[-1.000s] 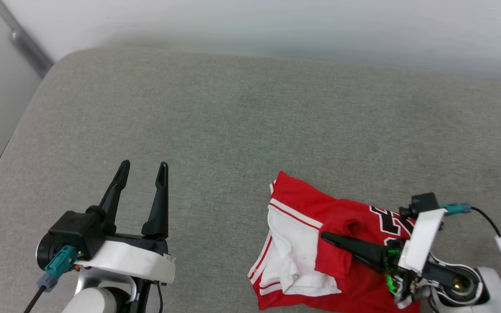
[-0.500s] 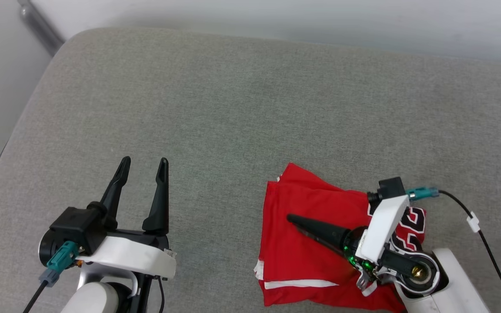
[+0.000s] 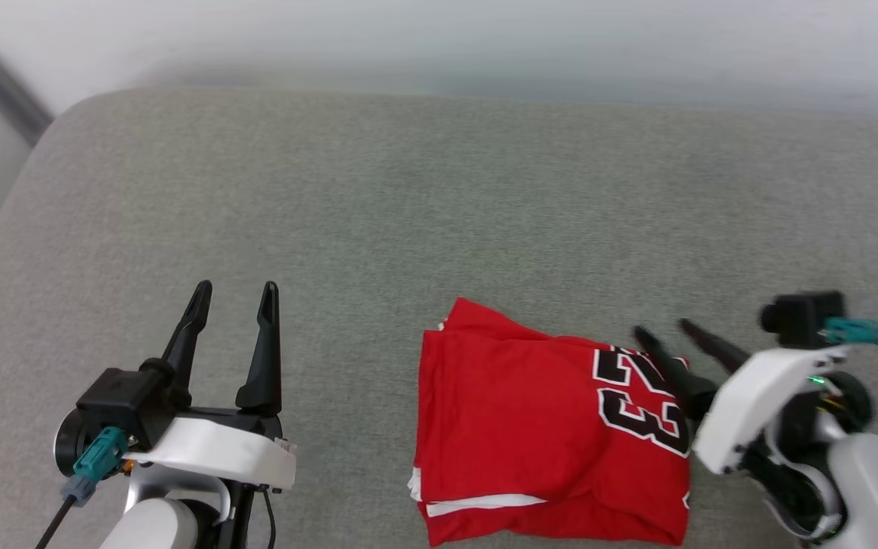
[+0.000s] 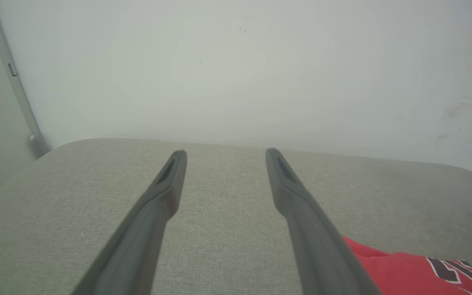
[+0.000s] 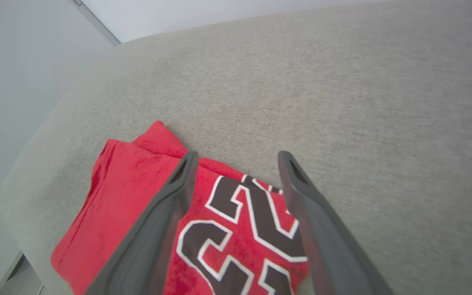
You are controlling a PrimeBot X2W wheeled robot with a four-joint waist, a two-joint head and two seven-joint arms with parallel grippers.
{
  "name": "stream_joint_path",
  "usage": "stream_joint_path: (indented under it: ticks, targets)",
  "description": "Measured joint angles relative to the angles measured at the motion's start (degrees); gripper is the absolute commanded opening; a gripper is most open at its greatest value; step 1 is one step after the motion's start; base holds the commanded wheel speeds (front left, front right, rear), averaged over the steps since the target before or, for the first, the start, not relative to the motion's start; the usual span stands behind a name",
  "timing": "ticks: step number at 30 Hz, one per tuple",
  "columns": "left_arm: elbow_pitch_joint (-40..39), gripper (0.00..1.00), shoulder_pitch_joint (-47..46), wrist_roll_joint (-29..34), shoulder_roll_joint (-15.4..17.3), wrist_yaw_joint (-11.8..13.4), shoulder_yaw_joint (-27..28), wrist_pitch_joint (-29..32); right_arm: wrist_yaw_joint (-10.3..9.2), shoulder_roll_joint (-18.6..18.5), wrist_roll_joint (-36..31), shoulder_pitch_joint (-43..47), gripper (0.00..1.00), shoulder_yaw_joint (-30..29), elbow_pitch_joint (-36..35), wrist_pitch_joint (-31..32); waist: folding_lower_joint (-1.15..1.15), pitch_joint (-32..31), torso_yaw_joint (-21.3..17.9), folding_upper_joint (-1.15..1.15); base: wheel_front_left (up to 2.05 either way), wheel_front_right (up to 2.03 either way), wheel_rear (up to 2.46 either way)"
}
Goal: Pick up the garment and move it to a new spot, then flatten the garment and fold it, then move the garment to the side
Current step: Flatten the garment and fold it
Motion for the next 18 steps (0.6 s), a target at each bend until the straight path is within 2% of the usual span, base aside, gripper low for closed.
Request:
stream_joint_path:
  ticks: [5,9,13,18]
  targets:
    - [0.69,1.00,0.96,0.58,0.34,0.73,0.20,-0.36,-0.01,-0.16,-10.32,4.93,1.00,-9.33,-1.63,-5.66,0.00,-1.23,-2.55,0.00,0.00,0.00,0.00]
    - [1.30,1.00,2.52,0.46,0.26,1.42,0.73,-0.63,0.00,1.91,-15.10,8.50,1.00,-15.22,-4.38,-10.66,0.00,-2.81,-4.33,0.00,0.00,0.00,0.00]
    - [1.46,1.00,4.86,0.11,0.34,2.21,1.38,-0.91,0.00,4.30,-17.98,11.04,1.00,-17.69,-7.57,-14.72,0.00,-5.07,-5.73,0.00,0.00,0.00,0.00]
    - [1.54,1.00,7.87,0.30,0.53,3.07,1.58,-1.19,0.00,6.41,-21.11,13.45,1.00,-17.15,-12.38,-17.35,-0.01,-7.79,-6.92,0.00,0.00,0.00,0.00]
